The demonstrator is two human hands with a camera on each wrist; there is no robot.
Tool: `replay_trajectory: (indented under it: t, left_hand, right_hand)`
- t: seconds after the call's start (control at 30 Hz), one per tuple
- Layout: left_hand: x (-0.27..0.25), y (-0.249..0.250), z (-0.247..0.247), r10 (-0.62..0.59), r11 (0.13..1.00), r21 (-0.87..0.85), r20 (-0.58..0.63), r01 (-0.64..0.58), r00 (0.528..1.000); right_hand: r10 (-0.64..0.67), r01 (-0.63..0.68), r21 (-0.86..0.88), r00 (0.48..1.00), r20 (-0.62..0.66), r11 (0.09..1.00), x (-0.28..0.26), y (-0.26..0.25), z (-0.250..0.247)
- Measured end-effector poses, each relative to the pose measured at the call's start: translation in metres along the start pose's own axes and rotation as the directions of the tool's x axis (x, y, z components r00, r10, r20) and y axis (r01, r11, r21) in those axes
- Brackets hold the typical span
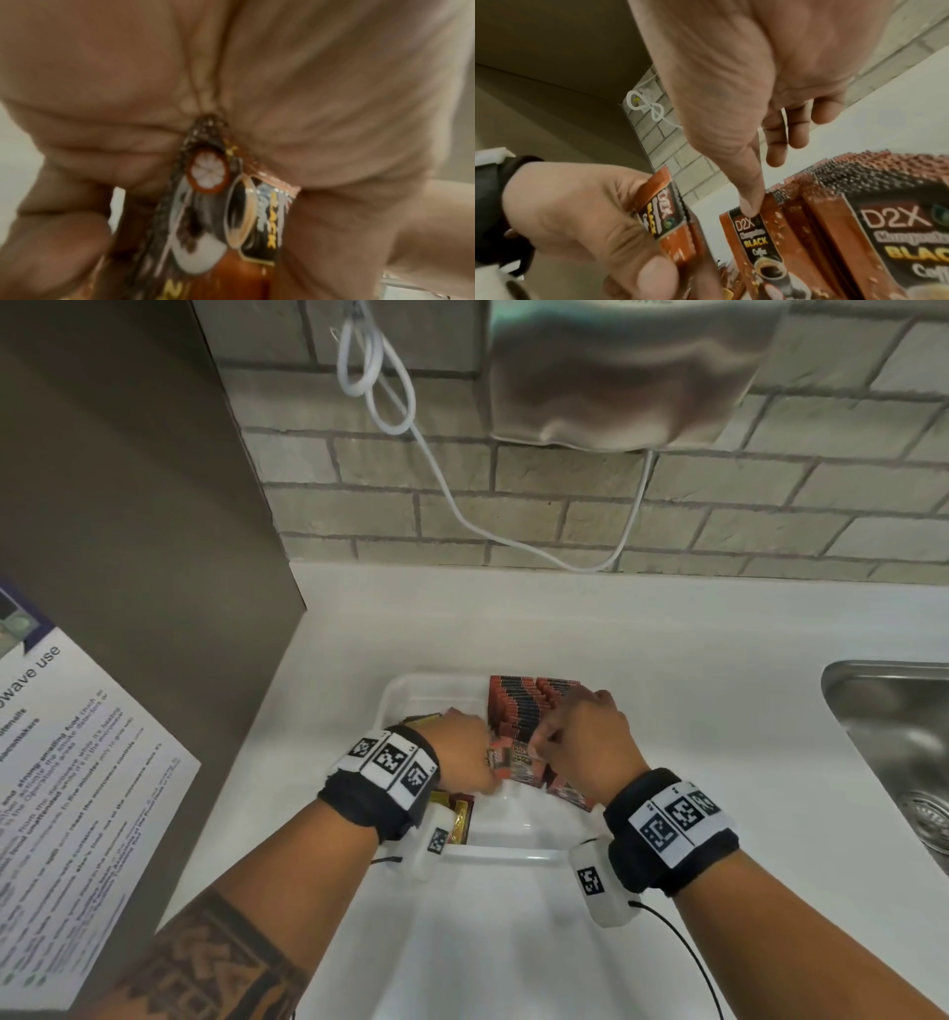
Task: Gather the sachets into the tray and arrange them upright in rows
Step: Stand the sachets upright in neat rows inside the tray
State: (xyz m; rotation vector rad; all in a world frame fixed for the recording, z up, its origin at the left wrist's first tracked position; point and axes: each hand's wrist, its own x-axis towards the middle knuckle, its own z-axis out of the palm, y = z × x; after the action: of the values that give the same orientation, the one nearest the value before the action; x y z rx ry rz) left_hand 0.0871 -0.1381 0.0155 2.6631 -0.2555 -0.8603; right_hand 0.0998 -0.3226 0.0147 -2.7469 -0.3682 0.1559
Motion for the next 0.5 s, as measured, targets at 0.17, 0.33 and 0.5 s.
replay_trajectory:
  t: [0.17, 0.33, 0.5]
  left_hand:
    - [0.023, 0.018, 0.019, -0.041, 0.999, 0.036, 0.197, 0.034, 0.98]
    - [0.034, 0.021, 0.022, -0.074, 0.997, 0.049, 0.213, 0.065, 0.974]
    - [0.038, 0.02, 0.022, -0.076, 0.997, 0.048, 0.23, 0.067, 0.97]
  right_hand:
    - [0.031, -0.028, -0.059, 0.998, 0.053, 0.998, 0.006, 0.003, 0.008]
    - [0.022, -0.016, -0.09, 0.997, 0.069, 0.996, 0.005, 0.005, 0.008]
    - [0.004, -0.003, -0.019, 0.998, 0.067, 1.0, 0.004, 0.004, 0.002]
